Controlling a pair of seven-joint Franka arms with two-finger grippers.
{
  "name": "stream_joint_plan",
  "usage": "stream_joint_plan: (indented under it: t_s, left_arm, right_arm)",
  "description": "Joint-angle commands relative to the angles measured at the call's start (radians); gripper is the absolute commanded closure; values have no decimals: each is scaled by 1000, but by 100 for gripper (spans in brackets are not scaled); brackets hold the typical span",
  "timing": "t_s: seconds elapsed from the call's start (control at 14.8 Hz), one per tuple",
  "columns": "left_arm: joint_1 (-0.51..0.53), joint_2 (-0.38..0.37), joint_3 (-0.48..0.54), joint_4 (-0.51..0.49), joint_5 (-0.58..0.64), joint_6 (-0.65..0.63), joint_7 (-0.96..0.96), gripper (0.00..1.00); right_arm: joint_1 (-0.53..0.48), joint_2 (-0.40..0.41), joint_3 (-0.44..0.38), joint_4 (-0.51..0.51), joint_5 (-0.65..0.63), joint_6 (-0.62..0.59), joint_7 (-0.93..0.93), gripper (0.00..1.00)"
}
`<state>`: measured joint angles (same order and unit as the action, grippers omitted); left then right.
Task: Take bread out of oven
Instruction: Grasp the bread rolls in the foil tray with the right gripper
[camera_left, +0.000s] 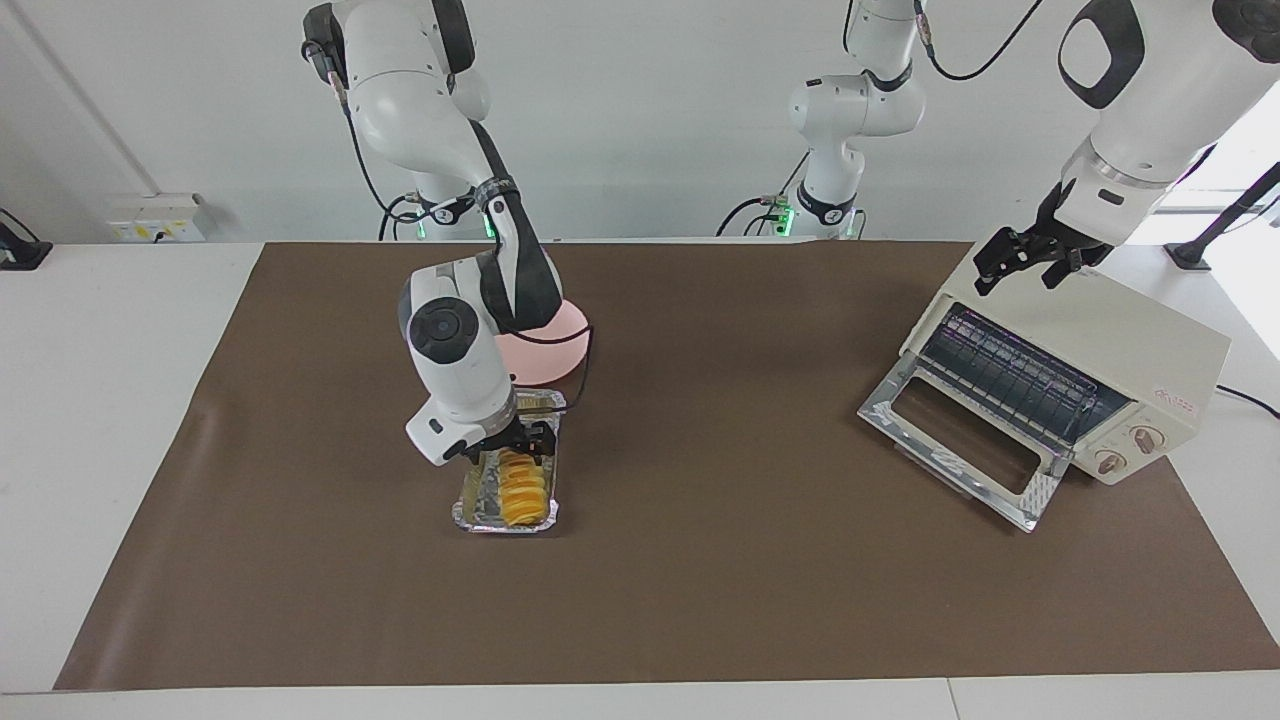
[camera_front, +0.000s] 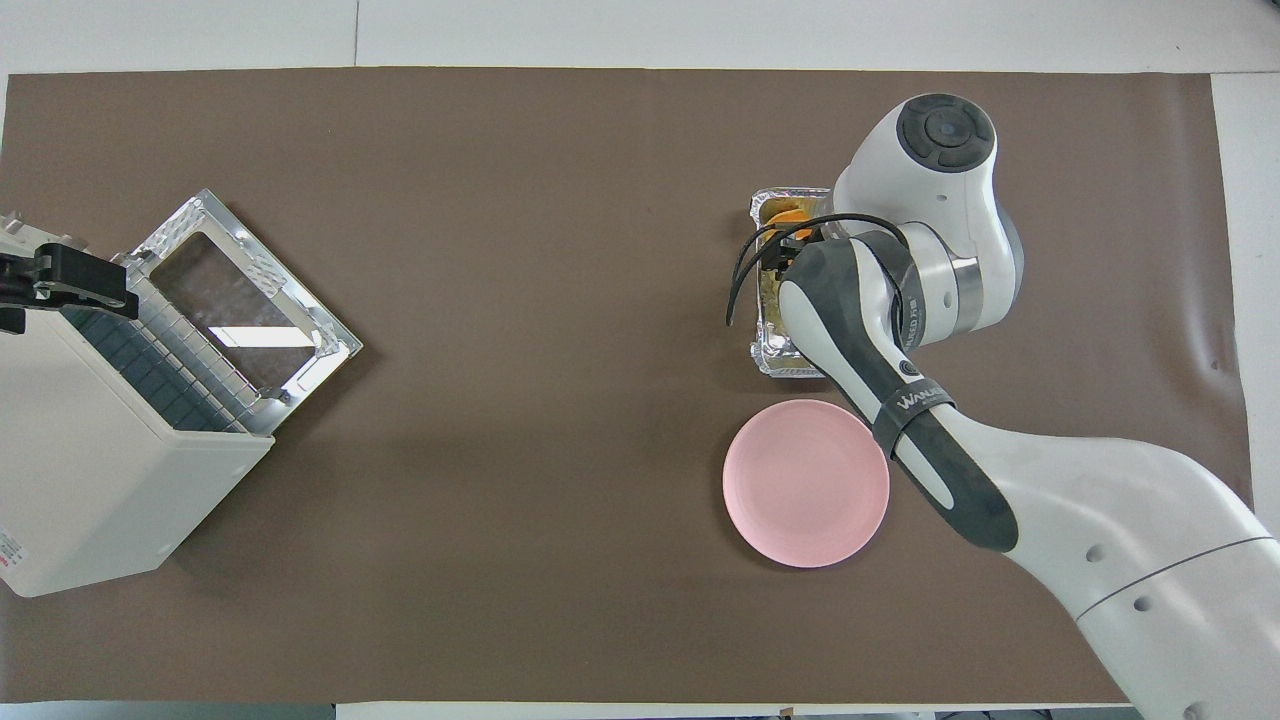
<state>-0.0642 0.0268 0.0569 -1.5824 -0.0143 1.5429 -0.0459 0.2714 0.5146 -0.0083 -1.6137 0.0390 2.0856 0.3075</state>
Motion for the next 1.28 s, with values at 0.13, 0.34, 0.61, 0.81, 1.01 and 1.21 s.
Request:
stream_joint_plan:
  t_s: [0.13,0.34,0.61,0.81,1.01,1.21]
  left_arm:
    - [4,-18,-3,-21,8,5,0,0]
    - [4,-18,-3,-21,8,5,0,0]
    - [4,-18,-3,-21,8,6,0,0]
    - [4,-18,-3,-21,8,6,0,0]
    - [4,-18,-3,-21,8,5,0,0]
    - [4,-18,-3,-21,8,5,0,0]
  right_arm:
    - [-4,-13,5,-89,-18,122,8,0]
    - [-6,-13,5,-94,-16,135,12,0]
    - [-8,-13,5,-98,-16,154,13,100]
    - [-8,-11,7,-83,-13,152,16,100]
    - [-15,-11,7,-57,-11,128,15,100]
    - [-14,-8,7,-17,-8,81,16,100]
